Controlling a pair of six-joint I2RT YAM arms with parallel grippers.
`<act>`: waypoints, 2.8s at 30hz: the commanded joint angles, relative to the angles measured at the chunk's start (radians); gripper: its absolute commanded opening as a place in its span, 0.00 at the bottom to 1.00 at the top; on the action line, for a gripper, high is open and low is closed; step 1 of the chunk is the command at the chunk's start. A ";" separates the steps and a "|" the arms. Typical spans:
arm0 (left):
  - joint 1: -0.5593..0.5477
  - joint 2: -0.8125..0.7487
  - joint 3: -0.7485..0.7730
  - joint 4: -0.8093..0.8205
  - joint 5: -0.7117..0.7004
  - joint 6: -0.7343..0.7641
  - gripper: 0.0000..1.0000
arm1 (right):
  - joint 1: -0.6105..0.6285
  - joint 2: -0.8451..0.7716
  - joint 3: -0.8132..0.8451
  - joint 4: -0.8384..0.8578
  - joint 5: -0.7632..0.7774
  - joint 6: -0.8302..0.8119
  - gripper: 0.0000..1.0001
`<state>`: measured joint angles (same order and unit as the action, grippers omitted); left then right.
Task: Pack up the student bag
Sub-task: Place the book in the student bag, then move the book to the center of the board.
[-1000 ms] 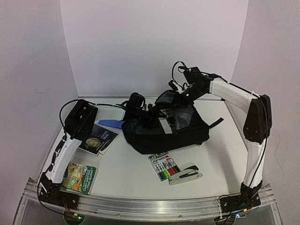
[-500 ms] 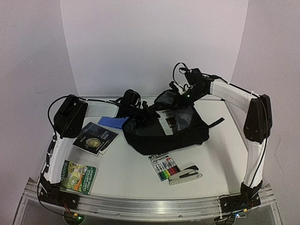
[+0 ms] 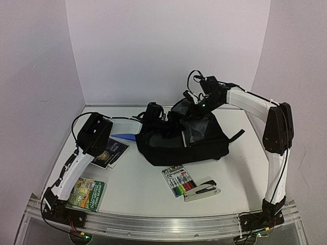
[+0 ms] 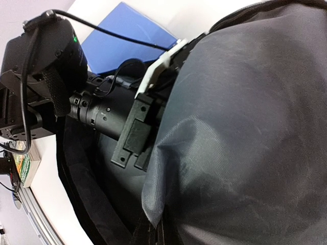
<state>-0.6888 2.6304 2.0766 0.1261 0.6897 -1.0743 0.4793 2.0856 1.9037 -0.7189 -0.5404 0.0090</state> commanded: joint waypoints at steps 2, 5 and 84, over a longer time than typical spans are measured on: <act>-0.017 -0.060 -0.042 0.102 0.028 0.015 0.47 | -0.005 -0.009 0.041 0.057 -0.060 -0.001 0.00; -0.002 -0.168 -0.175 0.103 -0.024 0.032 0.59 | -0.030 -0.026 0.013 0.056 -0.047 -0.036 0.00; 0.456 -0.736 -0.791 -0.917 -0.547 0.530 0.82 | -0.105 -0.121 0.023 -0.082 0.041 -0.156 0.94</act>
<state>-0.1326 1.8845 1.2789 -0.7437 0.0863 -0.5947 0.3698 1.9694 1.8921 -0.7907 -0.4957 -0.1317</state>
